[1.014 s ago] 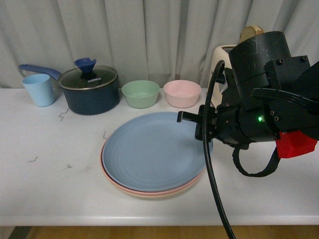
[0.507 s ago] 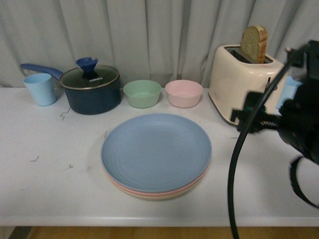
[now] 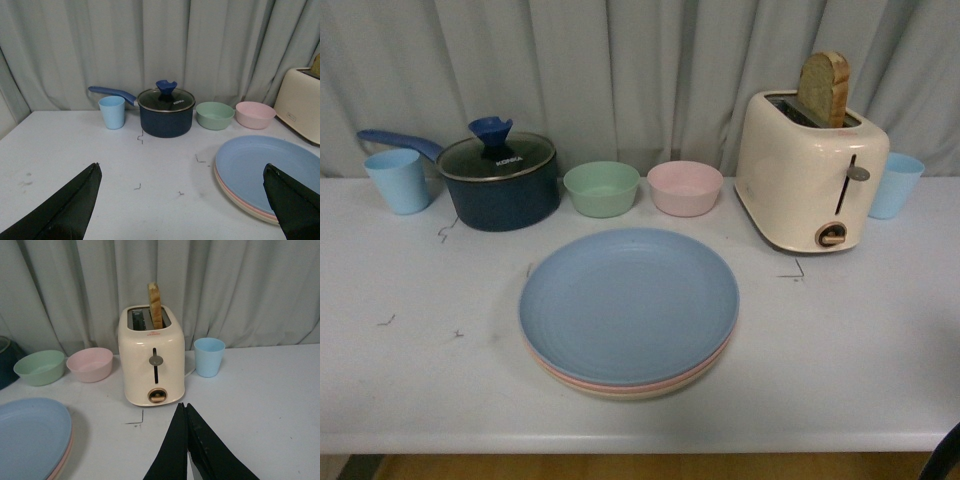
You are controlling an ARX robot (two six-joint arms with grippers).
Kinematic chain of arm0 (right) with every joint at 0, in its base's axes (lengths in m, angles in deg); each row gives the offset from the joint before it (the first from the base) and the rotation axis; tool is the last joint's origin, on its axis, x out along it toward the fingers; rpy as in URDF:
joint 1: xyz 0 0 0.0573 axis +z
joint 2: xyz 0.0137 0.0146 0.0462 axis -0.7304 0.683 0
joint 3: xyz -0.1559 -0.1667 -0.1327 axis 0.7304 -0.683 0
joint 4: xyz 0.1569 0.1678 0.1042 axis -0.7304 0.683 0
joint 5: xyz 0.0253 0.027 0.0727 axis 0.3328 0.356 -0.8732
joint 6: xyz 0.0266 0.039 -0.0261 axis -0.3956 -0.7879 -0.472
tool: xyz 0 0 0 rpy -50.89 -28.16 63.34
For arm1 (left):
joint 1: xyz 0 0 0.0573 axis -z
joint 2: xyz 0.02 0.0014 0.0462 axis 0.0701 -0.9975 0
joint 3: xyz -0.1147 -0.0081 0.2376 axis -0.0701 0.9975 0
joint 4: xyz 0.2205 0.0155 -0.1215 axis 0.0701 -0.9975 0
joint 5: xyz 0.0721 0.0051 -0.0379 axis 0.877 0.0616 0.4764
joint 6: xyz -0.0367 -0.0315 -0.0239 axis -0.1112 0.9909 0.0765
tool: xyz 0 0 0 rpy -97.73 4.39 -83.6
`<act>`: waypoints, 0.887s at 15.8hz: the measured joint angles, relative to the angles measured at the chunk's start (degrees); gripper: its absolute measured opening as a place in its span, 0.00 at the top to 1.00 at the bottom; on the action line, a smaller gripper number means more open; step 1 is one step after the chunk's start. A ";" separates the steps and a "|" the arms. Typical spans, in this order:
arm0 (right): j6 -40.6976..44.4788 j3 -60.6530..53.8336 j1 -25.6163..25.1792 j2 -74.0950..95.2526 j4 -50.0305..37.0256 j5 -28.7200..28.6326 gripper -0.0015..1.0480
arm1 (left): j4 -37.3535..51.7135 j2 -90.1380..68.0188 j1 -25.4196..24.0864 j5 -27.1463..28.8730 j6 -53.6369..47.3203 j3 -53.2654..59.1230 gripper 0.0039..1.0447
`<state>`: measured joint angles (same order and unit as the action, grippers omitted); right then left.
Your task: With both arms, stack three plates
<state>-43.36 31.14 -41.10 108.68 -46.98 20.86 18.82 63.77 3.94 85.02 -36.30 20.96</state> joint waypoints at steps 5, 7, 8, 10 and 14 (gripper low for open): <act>0.02 -6.62 -5.46 -16.59 9.60 -5.79 0.98 | 0.00 0.00 0.00 0.00 0.00 0.00 0.06; 0.02 -8.33 -6.12 -22.51 13.60 -6.23 0.98 | 0.00 0.00 0.00 0.00 0.00 0.00 0.06; 0.02 -8.66 -5.79 -24.52 15.21 -6.34 0.98 | 0.00 0.00 0.00 0.00 0.02 0.00 0.06; 0.02 -9.73 -5.84 -30.40 20.04 -6.34 0.98 | 0.00 0.00 0.00 0.02 0.00 0.00 0.06; 0.02 -10.91 -5.84 -40.48 28.72 -6.34 0.98 | 0.00 0.00 0.00 0.00 0.00 0.00 0.06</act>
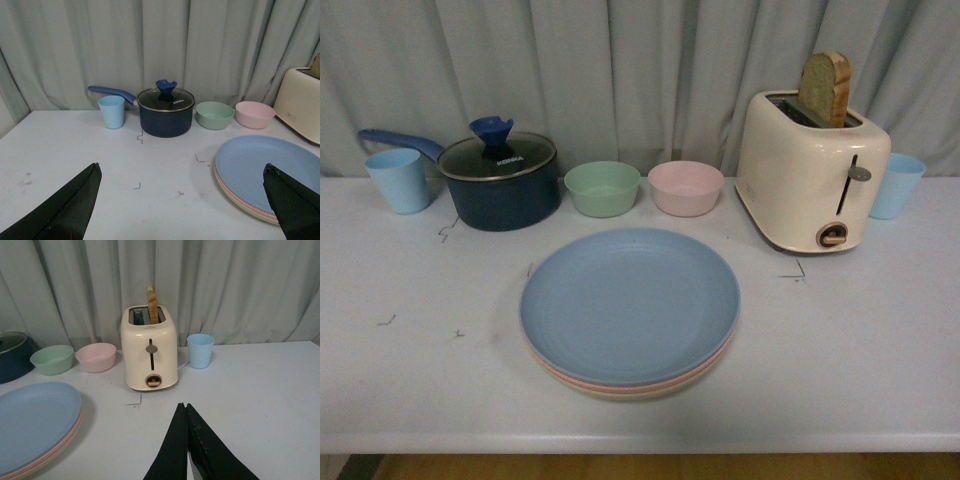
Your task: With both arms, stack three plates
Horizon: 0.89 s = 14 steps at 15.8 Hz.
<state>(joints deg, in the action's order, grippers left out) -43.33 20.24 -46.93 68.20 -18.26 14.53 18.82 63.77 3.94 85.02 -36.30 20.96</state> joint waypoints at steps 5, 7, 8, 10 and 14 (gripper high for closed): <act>0.00 -0.02 0.00 -9.18 8.31 0.00 0.98 | 0.00 0.00 0.00 0.00 0.00 0.00 0.06; 0.00 -0.02 0.00 -13.03 11.96 0.00 0.98 | 0.00 0.00 0.00 0.00 0.00 0.00 0.06; 0.00 -0.02 0.00 -14.73 13.53 0.02 0.98 | 0.00 0.00 0.00 0.00 0.00 0.00 0.06; 0.00 -0.04 0.00 -17.79 16.41 0.00 0.98 | 0.00 0.00 0.00 0.00 0.00 0.00 0.06; 0.00 -0.04 0.00 -22.62 21.20 0.00 0.98 | 0.00 0.00 0.00 0.00 0.02 0.00 0.06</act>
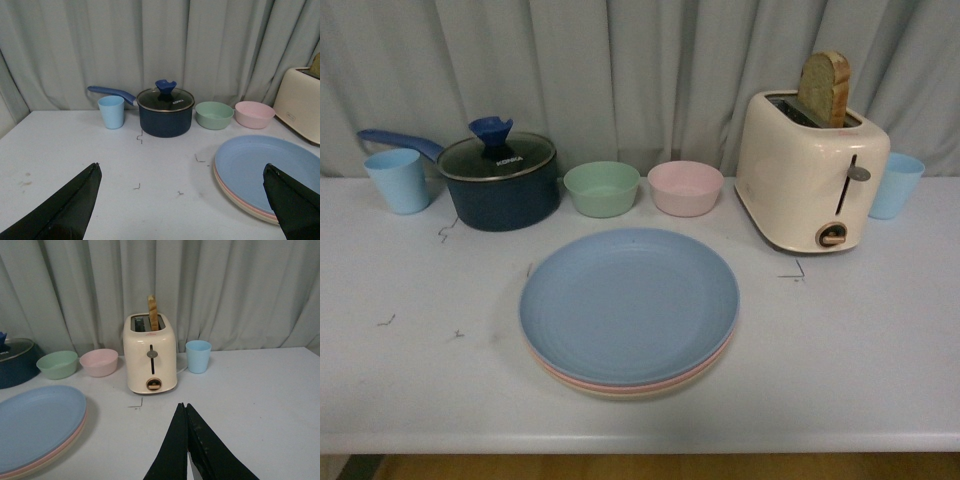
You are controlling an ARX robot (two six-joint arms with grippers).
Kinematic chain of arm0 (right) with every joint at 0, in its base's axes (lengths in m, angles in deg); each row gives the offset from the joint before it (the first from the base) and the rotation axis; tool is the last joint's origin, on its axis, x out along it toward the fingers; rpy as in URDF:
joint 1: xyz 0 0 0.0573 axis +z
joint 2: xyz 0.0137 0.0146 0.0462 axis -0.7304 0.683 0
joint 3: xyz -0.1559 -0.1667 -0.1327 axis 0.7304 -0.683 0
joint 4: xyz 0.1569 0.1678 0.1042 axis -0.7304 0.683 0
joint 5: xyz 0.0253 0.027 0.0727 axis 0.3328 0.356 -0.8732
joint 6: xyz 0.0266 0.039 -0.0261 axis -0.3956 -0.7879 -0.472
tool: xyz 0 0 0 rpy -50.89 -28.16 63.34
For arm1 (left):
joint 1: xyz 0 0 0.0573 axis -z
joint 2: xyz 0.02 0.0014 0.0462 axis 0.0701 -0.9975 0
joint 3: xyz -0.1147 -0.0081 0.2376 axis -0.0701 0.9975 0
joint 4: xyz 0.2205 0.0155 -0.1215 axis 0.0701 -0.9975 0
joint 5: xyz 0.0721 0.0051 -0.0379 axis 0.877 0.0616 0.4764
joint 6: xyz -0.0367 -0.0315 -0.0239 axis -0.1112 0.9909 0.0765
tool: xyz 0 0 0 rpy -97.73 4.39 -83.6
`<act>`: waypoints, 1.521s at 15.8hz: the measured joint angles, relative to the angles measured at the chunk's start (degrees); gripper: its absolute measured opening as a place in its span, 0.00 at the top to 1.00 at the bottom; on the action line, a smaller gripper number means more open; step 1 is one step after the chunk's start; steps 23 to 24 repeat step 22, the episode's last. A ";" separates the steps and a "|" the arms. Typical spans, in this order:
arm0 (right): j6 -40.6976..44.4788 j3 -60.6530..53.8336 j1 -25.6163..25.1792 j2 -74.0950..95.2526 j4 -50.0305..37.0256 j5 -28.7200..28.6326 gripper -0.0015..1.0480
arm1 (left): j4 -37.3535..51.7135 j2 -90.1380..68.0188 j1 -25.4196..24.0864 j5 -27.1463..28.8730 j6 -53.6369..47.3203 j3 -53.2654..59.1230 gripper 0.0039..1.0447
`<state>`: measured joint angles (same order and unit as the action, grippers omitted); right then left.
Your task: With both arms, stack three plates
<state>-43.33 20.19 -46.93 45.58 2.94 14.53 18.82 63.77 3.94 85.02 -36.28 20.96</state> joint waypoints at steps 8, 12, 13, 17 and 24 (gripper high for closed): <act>0.00 0.02 0.00 -11.13 14.45 -0.11 0.98 | -0.02 0.00 0.00 0.00 -0.02 0.00 0.06; 0.02 0.02 0.00 -15.17 15.67 -0.07 0.95 | 0.00 0.00 0.00 0.02 0.00 0.00 0.06; 0.02 0.02 0.00 -15.17 15.89 -0.07 0.88 | -0.02 0.00 0.00 0.00 -0.02 0.00 0.06; 0.02 0.02 0.00 -15.17 15.80 -0.07 0.45 | 0.02 0.00 0.00 0.00 -0.02 0.00 0.06; 0.00 0.02 0.00 -15.17 15.78 -0.07 0.04 | 0.02 0.00 0.00 0.00 -0.02 0.00 0.06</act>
